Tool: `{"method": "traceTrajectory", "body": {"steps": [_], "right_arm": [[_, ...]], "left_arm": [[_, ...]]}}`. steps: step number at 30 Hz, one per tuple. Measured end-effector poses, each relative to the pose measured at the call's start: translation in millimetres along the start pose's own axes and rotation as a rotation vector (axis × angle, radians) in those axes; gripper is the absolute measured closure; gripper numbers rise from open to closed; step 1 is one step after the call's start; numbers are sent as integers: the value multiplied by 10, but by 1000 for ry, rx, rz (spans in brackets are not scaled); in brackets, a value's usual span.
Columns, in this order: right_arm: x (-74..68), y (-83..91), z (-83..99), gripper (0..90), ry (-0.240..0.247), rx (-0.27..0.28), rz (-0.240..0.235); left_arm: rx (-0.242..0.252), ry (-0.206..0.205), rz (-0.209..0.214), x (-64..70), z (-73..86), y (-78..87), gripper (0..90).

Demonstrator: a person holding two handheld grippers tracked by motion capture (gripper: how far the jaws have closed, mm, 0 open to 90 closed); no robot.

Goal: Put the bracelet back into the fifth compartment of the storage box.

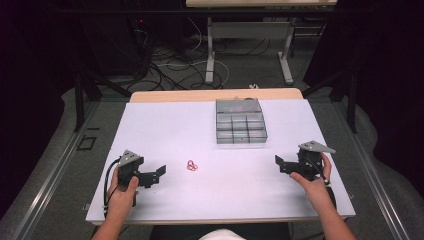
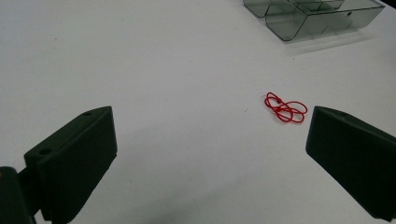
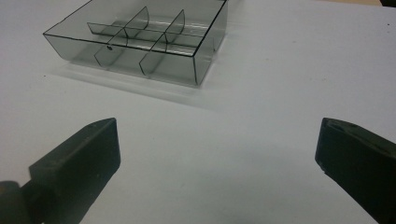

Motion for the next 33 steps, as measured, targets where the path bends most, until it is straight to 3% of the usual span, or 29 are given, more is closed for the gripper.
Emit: {"method": "traceTrajectory", "body": {"steps": [3,12,17,21,33], "right_arm": [[-33,-11,-5,9,17,-4,4],[-187,-60,-59,0,40,-4,-46],[-329,-119,-130,0,103,-21,-60],[-415,-167,-161,0,94,-27,-89],[-682,-275,-251,3,143,-26,-149]], "left_arm": [[0,-2,-1,10,1,10,22],[3,-7,4,30,5,17,30],[7,-13,4,40,5,19,32],[5,-16,5,48,10,23,32],[0,-17,-18,33,27,44,51]]}}
Point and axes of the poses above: each handheld gripper's, and its own axes: y roughly backward along the jaws, z roughly out of its underside, x roughly to its right, the point moved 2 cm from there along -y, roughly forward along the jaws, and after that the axes turned 5 degrees about y, right-handed, at the moved point
